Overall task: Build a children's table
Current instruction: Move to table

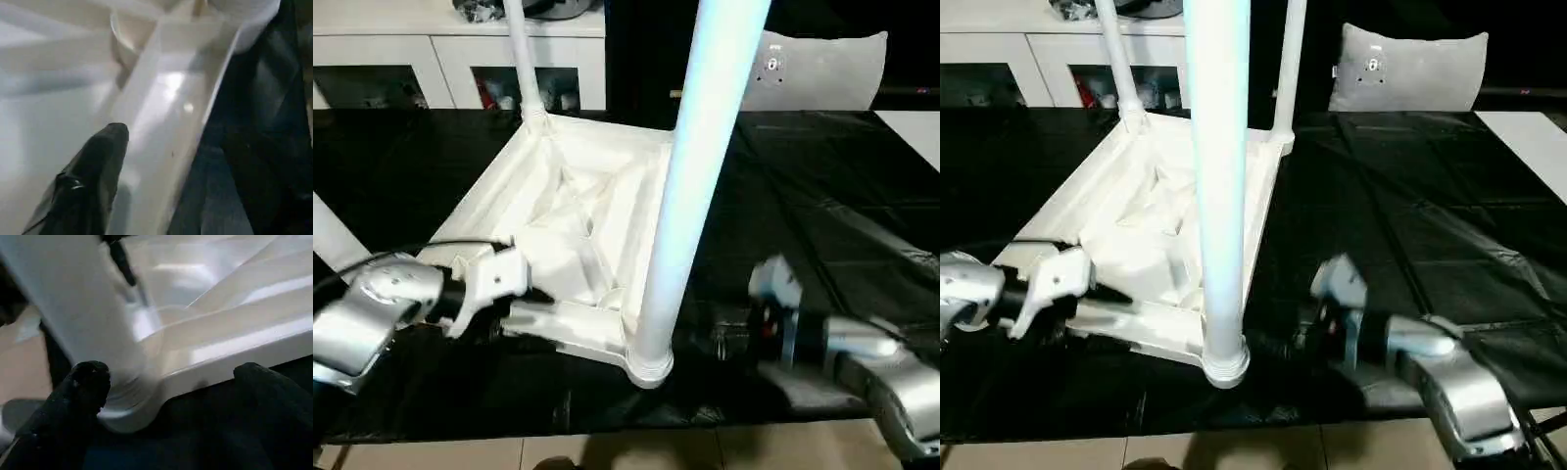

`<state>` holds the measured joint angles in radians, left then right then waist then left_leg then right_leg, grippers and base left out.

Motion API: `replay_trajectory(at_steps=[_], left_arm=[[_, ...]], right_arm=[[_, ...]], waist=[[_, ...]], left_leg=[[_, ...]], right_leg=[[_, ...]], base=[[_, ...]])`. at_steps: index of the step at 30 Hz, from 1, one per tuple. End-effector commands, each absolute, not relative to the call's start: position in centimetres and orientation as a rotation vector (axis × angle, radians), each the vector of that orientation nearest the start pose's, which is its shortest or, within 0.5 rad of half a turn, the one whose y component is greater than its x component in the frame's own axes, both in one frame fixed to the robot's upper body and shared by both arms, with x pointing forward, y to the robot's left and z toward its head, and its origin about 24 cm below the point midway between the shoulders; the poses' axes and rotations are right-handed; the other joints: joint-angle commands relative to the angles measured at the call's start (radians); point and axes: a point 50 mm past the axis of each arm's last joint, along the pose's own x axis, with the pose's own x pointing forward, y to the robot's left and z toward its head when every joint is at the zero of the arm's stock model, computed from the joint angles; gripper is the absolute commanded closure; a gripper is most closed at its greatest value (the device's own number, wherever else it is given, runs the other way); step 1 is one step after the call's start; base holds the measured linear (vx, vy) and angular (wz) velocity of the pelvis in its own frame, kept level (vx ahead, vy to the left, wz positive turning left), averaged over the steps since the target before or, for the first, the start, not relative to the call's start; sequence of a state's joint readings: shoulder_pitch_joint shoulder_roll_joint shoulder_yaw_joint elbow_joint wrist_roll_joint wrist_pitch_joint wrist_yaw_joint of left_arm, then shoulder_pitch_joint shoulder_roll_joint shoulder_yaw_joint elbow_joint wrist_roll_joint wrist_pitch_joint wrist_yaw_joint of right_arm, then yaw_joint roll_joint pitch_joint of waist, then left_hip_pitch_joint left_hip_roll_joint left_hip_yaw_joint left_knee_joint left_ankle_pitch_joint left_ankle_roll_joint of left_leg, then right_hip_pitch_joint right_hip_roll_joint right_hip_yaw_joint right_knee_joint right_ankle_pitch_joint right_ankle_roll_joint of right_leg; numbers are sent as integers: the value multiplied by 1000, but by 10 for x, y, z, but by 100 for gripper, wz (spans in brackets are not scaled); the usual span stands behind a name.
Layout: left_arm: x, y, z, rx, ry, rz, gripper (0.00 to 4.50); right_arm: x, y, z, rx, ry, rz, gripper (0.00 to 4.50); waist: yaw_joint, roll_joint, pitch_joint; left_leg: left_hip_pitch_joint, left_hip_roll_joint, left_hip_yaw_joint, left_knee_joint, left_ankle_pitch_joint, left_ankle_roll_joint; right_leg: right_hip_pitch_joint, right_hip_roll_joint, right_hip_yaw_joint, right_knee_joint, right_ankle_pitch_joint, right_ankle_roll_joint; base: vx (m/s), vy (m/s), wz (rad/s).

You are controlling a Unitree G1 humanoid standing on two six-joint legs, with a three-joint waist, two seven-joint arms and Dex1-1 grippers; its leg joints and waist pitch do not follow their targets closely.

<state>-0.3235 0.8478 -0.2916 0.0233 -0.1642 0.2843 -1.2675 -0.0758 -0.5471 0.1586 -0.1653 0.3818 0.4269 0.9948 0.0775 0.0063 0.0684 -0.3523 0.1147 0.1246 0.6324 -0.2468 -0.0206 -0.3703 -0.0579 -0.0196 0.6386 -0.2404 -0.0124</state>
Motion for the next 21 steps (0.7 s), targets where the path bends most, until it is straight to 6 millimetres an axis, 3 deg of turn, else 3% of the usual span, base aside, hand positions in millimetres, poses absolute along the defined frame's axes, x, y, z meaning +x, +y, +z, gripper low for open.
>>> replay_trajectory(at_steps=[1,3,4,11,12,14,17,18,21], left_arm=[[262,204,95,595,553,-1364,134],[264,199,93,606,550,-1396,142],[265,198,92,608,548,-1402,142],[263,185,79,619,534,-1448,203],[263,183,75,632,537,-1455,212],[263,182,72,635,541,-1460,226],[264,179,69,661,533,-1459,258],[266,178,69,667,525,-1458,266],[268,174,66,686,512,-1480,296]], right_arm=[[228,-161,71,-85,344,1203,0],[228,-165,75,-91,343,1217,0],[227,-166,76,-94,347,1221,0],[215,-183,83,-100,362,1236,0],[212,-189,86,-124,358,1229,0],[211,-192,86,-136,359,1225,0],[204,-197,87,-132,378,1228,0],[203,-197,87,-127,384,1225,0],[201,-198,84,-138,392,1202,0]], waist=[[4,14,-57],[10,11,-55],[10,4,-54],[16,6,-59],[14,17,-58],[10,7,-56],[9,6,-54],[7,17,-54],[4,26,-56]], left_leg=[[4,101,-30,-95,-72,59],[6,102,-28,-96,-87,47],[6,101,-27,-97,-85,49],[3,106,-26,-93,-62,55],[3,104,-27,-91,-66,59],[1,104,-26,-94,-92,59],[2,105,-26,-94,-112,56],[4,106,-26,-94,-116,52],[3,105,-27,-93,-108,55]], right_leg=[[39,-101,46,-64,10,-294],[38,-101,47,-65,0,-297],[40,-100,48,-67,-4,-294],[45,-103,49,-64,30,-287],[43,-104,49,-65,24,-290],[47,-103,50,-72,-12,-283],[46,-104,51,-79,-77,-275],[44,-102,52,-83,-89,-273],[44,-100,52,-82,-71,-278]], base=[[0,0,0],[0,0,0],[0,0,0],[0,0,0],[0,0,0],[0,0,0],[0,0,0],[0,0,0],[0,0,0]])
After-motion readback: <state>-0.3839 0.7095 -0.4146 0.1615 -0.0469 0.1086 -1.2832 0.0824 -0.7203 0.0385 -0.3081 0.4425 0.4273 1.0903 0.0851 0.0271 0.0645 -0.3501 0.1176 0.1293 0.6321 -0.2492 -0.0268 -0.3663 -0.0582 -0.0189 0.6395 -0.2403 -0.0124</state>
